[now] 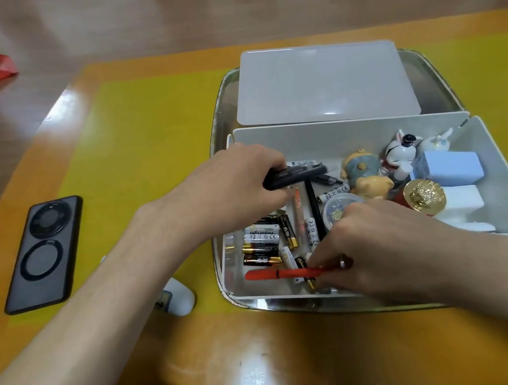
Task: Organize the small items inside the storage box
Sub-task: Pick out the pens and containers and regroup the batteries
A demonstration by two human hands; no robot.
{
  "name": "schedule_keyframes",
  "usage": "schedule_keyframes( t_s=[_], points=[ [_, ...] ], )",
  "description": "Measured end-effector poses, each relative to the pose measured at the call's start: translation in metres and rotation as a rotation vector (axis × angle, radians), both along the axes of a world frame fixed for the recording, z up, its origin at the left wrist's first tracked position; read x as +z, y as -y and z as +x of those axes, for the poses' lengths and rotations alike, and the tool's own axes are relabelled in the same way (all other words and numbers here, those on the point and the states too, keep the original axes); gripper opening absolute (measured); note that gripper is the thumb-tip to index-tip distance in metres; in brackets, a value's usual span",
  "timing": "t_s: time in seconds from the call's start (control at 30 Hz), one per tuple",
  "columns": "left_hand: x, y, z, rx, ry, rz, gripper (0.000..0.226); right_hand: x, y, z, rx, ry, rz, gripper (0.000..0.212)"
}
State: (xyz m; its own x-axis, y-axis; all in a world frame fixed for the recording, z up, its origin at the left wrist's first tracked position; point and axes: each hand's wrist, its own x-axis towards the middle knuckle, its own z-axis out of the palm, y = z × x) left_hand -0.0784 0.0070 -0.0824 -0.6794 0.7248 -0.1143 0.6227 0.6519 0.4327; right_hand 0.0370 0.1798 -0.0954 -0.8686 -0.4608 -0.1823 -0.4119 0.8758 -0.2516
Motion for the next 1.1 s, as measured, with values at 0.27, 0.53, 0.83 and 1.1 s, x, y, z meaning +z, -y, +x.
schedule_keyframes(
  t_s=[0.27,0.53,0.83,1.1],
  points=[
    [0.001,-0.003,0.009,-0.091,0.017,-0.079,0.029,0.010,-0.018,-0.003,0.003,0.027,-0.009,0.019],
    [-0.009,-0.002,0.029,-0.187,0.135,-0.180,0.016,0.037,-0.061,-0.004,-0.304,0.022,-0.441,0.036],
    [-0.027,-0.014,0.048,-0.344,0.405,-0.213,0.013,0.025,-0.047,-0.005,-0.270,0.008,-0.334,0.019],
    [-0.029,-0.003,0.042,-0.265,0.360,-0.189,0.027,0.015,-0.041,-0.003,-0.077,0.077,0.021,0.016]
  ],
)
